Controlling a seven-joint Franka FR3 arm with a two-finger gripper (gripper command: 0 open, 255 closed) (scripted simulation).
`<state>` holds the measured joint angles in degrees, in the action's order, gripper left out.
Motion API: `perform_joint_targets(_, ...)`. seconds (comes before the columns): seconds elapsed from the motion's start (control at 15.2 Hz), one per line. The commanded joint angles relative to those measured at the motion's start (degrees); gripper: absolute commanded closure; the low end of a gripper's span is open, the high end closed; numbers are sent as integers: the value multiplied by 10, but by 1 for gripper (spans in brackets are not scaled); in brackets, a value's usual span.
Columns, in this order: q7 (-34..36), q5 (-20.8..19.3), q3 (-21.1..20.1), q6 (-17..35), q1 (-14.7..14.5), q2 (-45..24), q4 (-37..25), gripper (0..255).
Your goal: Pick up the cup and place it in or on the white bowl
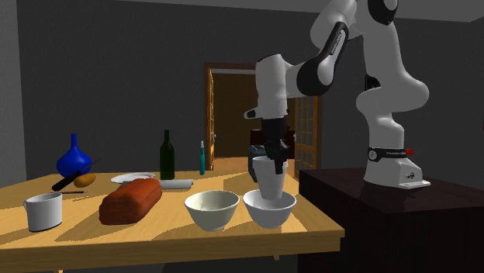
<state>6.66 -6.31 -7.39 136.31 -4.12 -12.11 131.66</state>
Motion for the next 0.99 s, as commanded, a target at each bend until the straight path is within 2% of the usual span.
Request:
perform_joint_targets(0.0,1,-1,0,3,0,-2,0,255)
perform_joint_targets(0.33,1,-1,0,3,0,-2,0,255)
perform_joint_targets(0.4,1,-1,0,3,0,-2,0,0)
perform_joint_targets(0.73,1,-1,0,3,0,-2,0,0)
perform_joint_targets(0.92,-7,11,-4,-53,0,36,-19,0)
